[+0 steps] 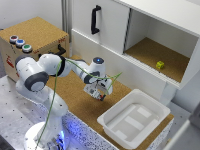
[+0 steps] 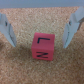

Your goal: Go towards the pink block and pick it up

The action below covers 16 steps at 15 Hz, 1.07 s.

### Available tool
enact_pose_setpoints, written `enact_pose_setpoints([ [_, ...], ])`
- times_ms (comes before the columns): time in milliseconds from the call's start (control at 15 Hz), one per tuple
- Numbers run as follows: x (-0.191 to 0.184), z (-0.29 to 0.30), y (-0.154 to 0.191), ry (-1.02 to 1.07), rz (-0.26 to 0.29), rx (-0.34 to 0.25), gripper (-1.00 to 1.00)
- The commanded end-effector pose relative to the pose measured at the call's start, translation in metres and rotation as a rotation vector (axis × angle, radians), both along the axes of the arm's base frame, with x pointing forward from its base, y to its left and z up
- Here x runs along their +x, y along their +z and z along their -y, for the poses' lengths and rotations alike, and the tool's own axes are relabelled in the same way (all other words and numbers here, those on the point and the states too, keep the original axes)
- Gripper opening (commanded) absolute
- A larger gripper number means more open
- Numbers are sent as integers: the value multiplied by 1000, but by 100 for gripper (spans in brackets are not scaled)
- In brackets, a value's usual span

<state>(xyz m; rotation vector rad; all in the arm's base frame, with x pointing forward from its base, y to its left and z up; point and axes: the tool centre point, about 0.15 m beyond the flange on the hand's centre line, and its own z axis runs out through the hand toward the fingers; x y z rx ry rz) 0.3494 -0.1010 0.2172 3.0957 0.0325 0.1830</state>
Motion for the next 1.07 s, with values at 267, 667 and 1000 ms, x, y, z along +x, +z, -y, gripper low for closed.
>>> enact_pose_setpoints([
  [267, -14, 7, -13, -105, 27, -76, -100],
  [667, -29, 1, -16, -101, 13, -50, -100],
  [1000, -22, -12, 15, -20, 97, -26, -100],
])
